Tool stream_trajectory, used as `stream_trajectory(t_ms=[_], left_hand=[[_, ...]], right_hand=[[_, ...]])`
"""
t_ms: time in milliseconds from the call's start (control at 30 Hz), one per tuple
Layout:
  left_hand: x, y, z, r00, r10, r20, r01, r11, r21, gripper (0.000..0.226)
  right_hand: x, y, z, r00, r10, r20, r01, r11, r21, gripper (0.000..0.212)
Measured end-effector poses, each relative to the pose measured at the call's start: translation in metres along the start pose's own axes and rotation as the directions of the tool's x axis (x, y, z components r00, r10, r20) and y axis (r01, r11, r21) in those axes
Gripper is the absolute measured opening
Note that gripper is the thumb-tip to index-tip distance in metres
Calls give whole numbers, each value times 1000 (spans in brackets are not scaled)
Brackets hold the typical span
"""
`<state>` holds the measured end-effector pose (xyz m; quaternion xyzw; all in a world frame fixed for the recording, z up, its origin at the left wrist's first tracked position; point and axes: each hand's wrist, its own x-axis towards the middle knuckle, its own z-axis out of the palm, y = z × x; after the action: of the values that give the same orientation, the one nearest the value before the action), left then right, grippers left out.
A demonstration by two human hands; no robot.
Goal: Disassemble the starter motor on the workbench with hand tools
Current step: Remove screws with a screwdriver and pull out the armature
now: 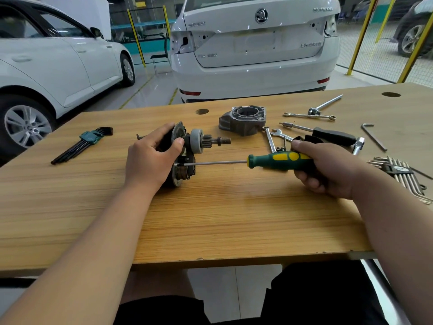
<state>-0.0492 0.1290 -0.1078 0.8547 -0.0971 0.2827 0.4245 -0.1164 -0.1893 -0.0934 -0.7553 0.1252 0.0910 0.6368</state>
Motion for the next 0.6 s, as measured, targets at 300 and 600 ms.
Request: stream_trajectory(t_ms=[300, 600], left_hand=[[1, -1, -1, 1000, -20, 18, 20, 1000, 12, 42], [4, -2, -2, 997, -31, 74, 32, 999, -20, 41]], right_hand=[[-8, 10, -3, 961, -262, 92, 264, 964, -11, 25], [-13, 20, -11, 920, -358, 161, 377, 920, -103, 27]])
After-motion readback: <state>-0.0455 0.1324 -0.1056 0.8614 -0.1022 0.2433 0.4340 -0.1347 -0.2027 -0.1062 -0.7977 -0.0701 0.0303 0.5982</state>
